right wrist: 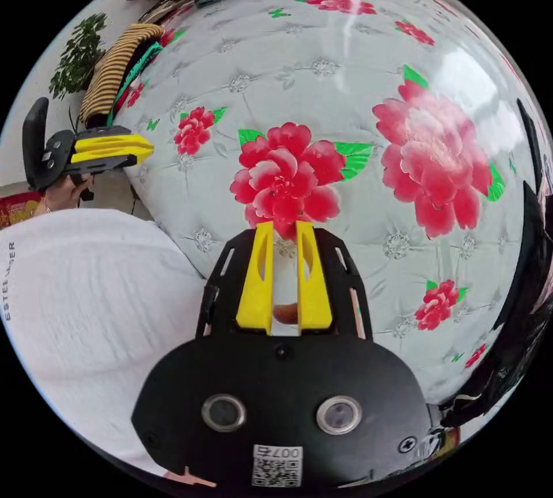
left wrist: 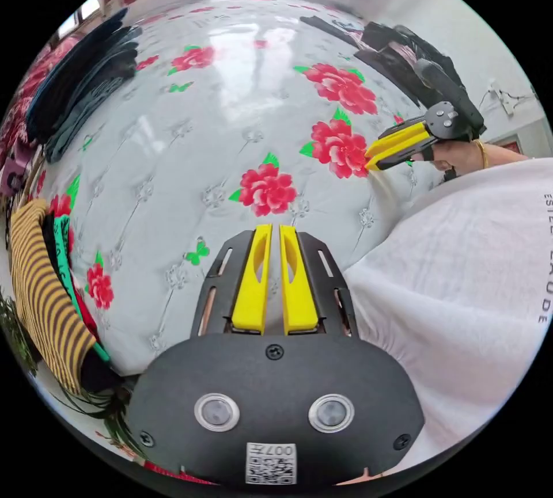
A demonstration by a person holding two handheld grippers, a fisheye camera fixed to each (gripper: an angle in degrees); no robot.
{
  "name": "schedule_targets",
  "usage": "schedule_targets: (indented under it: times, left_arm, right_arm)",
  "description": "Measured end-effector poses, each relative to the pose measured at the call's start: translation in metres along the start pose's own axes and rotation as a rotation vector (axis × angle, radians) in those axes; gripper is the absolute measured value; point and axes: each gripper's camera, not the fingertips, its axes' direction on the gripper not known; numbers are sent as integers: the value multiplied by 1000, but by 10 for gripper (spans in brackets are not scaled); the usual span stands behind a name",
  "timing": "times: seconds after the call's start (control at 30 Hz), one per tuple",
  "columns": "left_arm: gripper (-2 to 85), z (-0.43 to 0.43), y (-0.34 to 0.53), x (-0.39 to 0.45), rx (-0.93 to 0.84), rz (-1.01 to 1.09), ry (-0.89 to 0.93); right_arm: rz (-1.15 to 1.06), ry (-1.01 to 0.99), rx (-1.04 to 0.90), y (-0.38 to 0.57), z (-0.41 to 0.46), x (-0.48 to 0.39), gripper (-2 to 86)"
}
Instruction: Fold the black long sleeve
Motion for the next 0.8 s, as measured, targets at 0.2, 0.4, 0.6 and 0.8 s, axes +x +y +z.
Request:
schedule_targets:
  times: [0.2, 0.4, 0.6, 0.8]
  left_arm:
    - [-8, 27, -66, 54, -166, 56, -146]
    - [-10, 38, -87, 81, -234, -67, -244]
    - [-10, 43, -112, 90, -339, -128, -299]
    - [-10, 57, -138, 91, -495, -211, -375]
  right_arm:
    - [211, -83, 289, 71, -34, 67, 51]
    - [710, 312, 773, 240, -169, 210, 66]
    - [1024, 656, 959, 384, -286, 343, 90]
    - [1131, 310, 766, 412, -248, 469, 74]
